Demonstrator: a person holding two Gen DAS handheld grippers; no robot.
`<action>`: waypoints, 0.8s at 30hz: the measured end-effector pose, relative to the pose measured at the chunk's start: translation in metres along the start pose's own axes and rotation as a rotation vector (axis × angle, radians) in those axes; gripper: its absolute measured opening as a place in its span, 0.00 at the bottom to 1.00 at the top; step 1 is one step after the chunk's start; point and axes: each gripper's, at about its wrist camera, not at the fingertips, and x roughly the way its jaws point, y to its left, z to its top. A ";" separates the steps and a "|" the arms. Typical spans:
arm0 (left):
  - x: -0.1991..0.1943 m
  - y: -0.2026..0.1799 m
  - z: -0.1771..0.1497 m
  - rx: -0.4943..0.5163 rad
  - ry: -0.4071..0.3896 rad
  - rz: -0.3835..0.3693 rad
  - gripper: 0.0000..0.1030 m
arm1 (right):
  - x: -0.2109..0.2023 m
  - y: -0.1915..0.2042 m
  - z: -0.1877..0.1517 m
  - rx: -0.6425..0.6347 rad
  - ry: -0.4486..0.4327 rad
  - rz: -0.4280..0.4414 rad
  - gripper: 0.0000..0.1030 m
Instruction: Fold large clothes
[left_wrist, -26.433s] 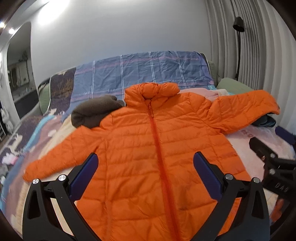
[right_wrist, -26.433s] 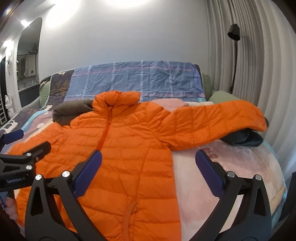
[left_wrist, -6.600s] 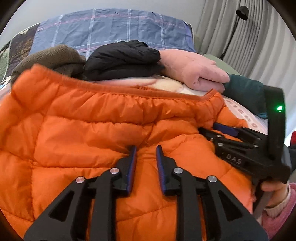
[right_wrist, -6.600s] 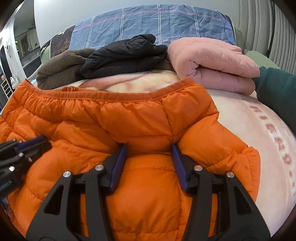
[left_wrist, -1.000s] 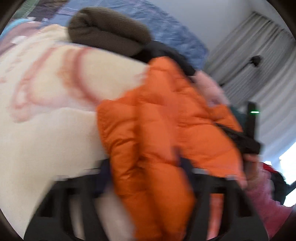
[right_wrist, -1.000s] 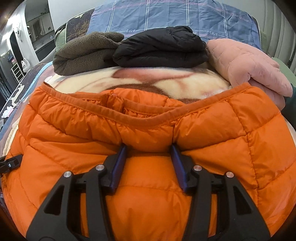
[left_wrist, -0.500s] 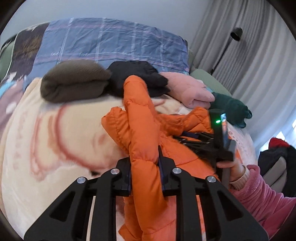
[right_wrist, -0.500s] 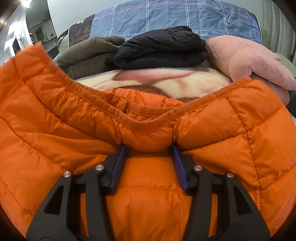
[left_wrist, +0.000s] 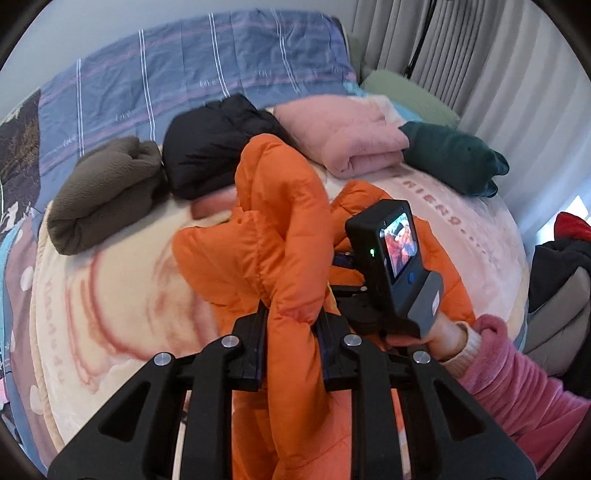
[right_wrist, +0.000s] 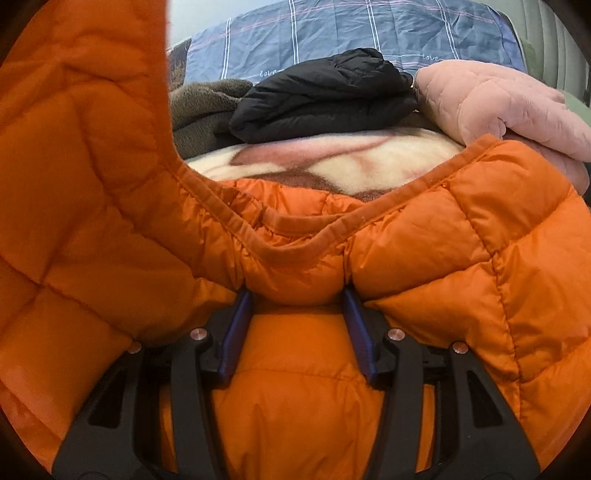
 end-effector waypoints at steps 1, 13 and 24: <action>0.004 -0.002 0.007 -0.014 0.018 -0.001 0.20 | -0.002 -0.003 0.000 0.016 -0.006 0.028 0.52; 0.026 -0.042 0.040 -0.063 0.154 -0.053 0.20 | -0.181 -0.001 -0.066 -0.111 -0.359 -0.113 0.57; 0.051 -0.089 0.053 -0.013 0.264 0.055 0.20 | -0.203 0.172 -0.199 -0.472 -0.686 -0.329 0.87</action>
